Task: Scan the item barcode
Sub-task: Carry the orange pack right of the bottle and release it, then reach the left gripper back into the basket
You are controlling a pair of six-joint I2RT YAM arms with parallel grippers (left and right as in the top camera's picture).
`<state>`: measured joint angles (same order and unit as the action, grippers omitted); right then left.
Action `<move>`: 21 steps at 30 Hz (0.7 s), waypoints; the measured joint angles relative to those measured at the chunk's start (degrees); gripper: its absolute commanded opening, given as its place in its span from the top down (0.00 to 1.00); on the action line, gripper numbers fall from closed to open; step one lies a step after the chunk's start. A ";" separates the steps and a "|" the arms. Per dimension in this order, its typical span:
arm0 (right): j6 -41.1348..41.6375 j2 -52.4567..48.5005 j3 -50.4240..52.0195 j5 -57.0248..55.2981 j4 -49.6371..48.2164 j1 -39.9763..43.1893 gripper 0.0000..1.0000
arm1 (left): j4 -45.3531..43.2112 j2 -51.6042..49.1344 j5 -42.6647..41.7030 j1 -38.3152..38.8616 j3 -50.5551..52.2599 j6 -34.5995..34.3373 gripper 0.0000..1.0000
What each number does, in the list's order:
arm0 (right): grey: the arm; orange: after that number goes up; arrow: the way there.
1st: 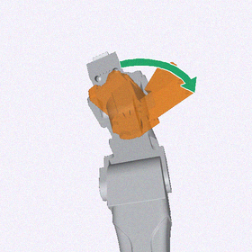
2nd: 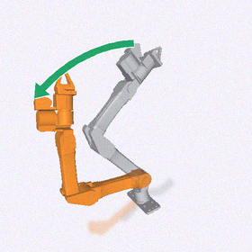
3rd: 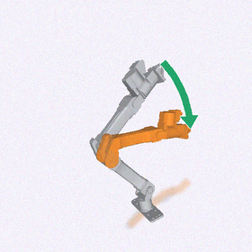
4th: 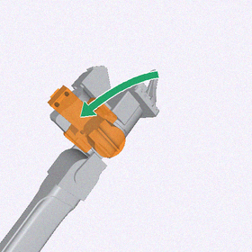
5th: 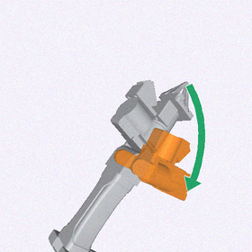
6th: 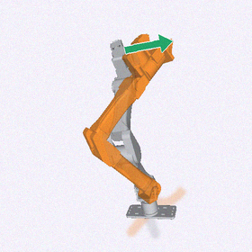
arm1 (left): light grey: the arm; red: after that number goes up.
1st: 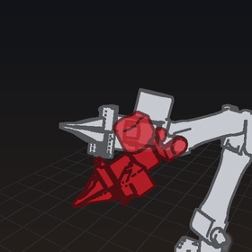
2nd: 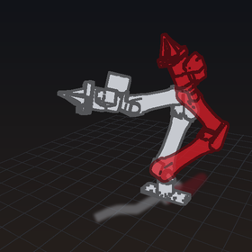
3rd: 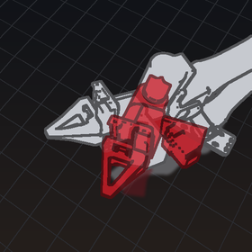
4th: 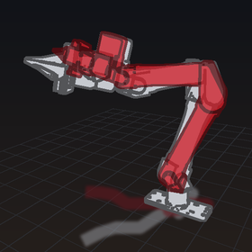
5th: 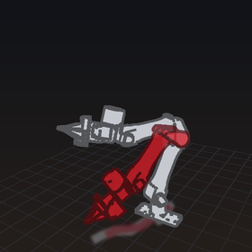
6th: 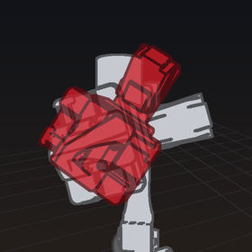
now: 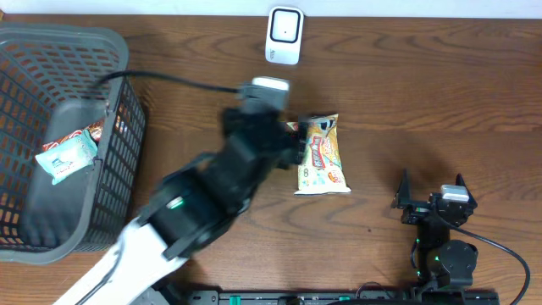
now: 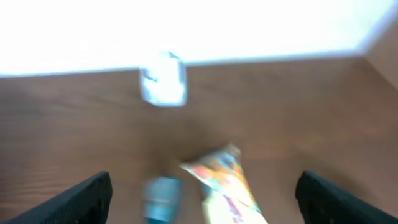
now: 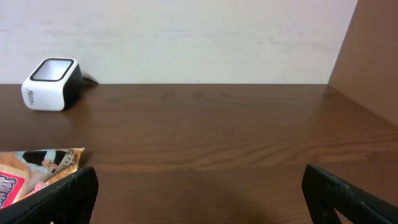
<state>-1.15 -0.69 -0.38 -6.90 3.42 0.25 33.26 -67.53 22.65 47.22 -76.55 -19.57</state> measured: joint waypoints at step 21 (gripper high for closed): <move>0.00 0.00 0.00 0.00 0.00 0.00 0.01 | 6.40 16.59 29.97 -46.45 -0.72 -5.86 0.04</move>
<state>-1.15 -0.69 -0.38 -6.90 3.42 0.25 39.66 -50.94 52.62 0.78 -77.28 -25.43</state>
